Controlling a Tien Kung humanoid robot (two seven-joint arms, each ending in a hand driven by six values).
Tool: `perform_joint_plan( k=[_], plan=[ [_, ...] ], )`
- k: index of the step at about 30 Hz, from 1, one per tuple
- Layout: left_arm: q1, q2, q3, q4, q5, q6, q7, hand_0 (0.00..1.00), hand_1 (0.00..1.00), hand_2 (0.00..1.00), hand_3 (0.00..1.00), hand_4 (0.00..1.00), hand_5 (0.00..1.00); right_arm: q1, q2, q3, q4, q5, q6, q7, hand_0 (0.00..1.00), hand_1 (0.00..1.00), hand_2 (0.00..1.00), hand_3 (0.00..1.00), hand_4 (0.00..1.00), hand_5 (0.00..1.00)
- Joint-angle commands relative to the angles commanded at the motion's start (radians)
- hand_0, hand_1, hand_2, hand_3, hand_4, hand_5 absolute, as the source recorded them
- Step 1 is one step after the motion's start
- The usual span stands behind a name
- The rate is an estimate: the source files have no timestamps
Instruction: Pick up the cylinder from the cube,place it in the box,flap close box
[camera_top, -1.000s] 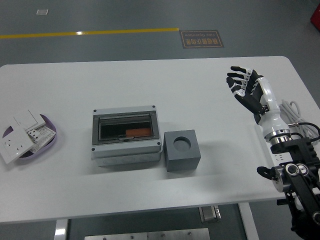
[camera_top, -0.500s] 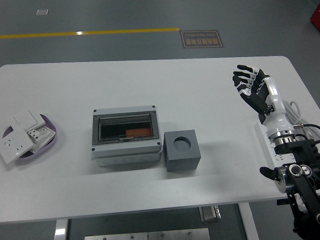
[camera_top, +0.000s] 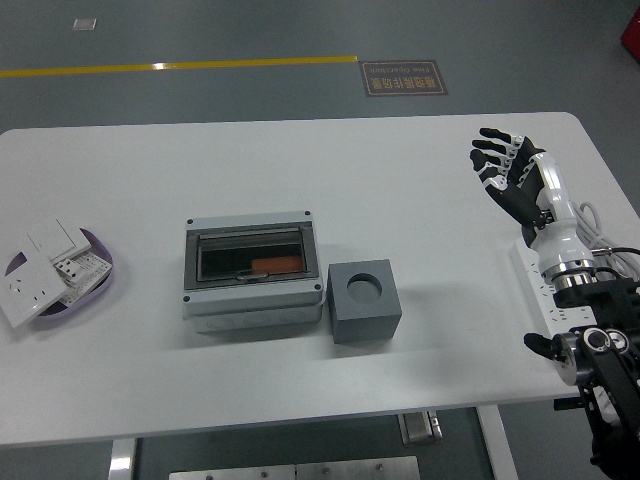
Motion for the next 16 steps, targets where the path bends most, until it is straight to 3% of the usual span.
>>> perform_joint_plan(
  k=[16],
  plan=[
    [-0.013, 0.006, -0.008, 0.0, 0.013, -0.001, 0.003, 0.635, 0.664, 0.589, 0.647, 0.716, 0.286, 0.011, -0.012, 0.007, 0.0, 0.004, -0.003, 0.0, 0.646, 0.648, 0.69, 0.711, 0.753, 0.362]
  ],
)
